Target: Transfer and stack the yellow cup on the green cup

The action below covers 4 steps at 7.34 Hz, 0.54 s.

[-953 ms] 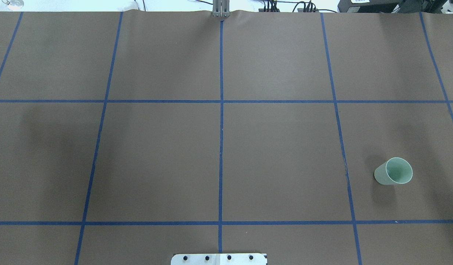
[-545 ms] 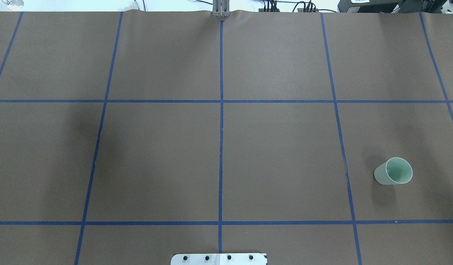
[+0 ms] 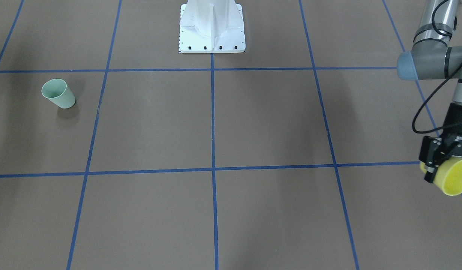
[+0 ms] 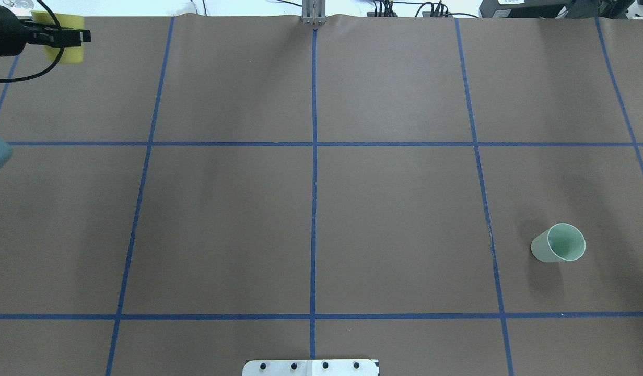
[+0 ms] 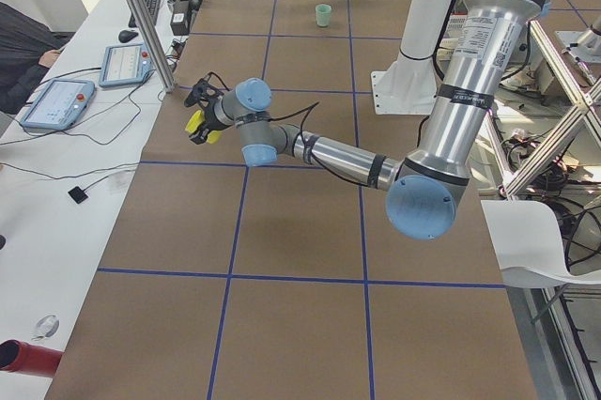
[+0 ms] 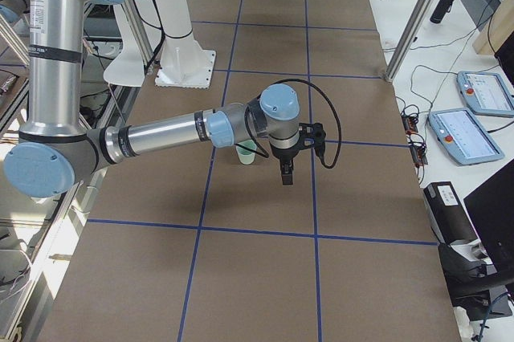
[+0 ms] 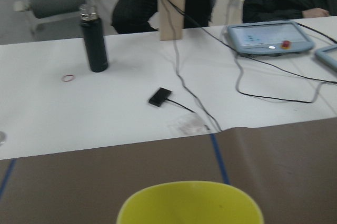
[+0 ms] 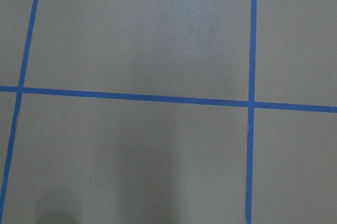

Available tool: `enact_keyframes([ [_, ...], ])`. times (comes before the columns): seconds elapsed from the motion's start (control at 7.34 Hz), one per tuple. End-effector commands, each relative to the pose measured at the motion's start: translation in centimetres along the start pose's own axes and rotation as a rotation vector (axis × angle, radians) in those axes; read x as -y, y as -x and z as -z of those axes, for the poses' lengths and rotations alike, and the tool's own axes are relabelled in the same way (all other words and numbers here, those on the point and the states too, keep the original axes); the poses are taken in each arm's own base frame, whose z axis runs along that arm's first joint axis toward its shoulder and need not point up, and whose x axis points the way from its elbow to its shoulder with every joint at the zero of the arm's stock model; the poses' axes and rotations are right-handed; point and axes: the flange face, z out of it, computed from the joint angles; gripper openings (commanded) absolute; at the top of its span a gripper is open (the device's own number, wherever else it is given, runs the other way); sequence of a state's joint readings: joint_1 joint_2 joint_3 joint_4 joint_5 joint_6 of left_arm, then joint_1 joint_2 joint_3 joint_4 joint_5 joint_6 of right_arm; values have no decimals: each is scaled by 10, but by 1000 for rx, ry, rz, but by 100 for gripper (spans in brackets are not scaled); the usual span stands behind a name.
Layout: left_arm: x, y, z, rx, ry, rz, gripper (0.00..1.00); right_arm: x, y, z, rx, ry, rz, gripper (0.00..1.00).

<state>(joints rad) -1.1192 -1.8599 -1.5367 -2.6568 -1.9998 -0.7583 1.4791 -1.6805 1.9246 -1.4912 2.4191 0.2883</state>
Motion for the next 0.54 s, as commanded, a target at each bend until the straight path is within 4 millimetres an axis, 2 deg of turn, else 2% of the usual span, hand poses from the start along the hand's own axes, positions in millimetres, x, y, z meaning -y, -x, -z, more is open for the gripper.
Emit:
enact_keyframes([
  [0.0, -30, -68, -16, -241, 34, -93, 0, 22, 47, -14, 69, -8, -57, 100],
  [0.14, -31, -83, -14, -299, 1, -124, 0, 69, 90, -21, 100, -25, -68, 100],
  [0.27, -25, -108, -12, -378, -16, -159, 0, 101, 145, -32, 127, -14, -36, 100],
  [0.41, -24, -128, -7, -460, -30, -198, 0, 119, 209, -55, 156, 20, 52, 100],
])
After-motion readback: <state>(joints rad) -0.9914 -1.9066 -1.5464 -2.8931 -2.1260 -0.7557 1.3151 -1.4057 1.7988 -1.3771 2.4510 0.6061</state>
